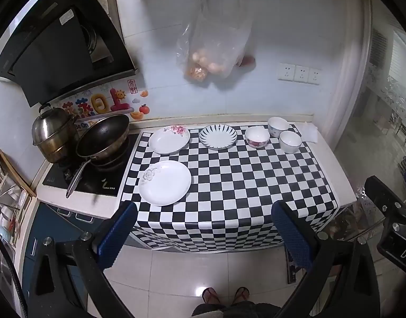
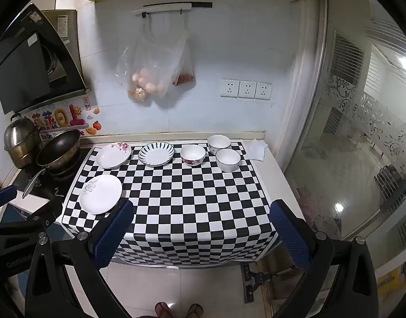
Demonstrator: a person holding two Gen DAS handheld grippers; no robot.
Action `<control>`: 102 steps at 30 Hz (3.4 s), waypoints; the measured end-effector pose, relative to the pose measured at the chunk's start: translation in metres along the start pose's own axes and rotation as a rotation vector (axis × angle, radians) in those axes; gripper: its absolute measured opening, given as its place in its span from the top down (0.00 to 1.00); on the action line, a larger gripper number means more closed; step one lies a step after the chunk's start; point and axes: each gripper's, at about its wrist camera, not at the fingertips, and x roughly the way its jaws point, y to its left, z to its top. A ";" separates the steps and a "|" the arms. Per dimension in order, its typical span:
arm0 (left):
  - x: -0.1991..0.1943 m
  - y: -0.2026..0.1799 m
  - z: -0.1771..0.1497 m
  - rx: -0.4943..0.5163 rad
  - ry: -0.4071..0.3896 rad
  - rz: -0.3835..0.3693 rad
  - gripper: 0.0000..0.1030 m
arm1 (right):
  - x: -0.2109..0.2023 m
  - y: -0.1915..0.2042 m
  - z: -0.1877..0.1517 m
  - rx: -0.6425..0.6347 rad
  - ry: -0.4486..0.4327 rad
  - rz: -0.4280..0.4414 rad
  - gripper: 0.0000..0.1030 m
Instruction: Organize plates and bowls
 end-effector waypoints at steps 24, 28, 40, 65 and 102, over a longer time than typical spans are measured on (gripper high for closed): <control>0.001 0.000 0.001 0.001 0.006 0.002 0.00 | 0.002 0.004 -0.001 0.018 0.020 -0.010 0.00; -0.001 0.006 0.000 -0.001 0.005 0.002 0.00 | 0.003 0.004 0.000 0.017 0.021 -0.009 0.00; -0.001 0.014 0.001 -0.003 0.003 0.000 0.00 | 0.003 0.005 -0.001 0.016 0.020 -0.013 0.00; -0.001 0.019 0.002 -0.007 -0.002 -0.001 0.00 | 0.008 0.008 -0.005 0.012 0.024 -0.020 0.00; 0.008 0.022 0.018 -0.012 -0.007 -0.002 0.00 | 0.018 0.020 0.009 0.021 0.028 -0.021 0.00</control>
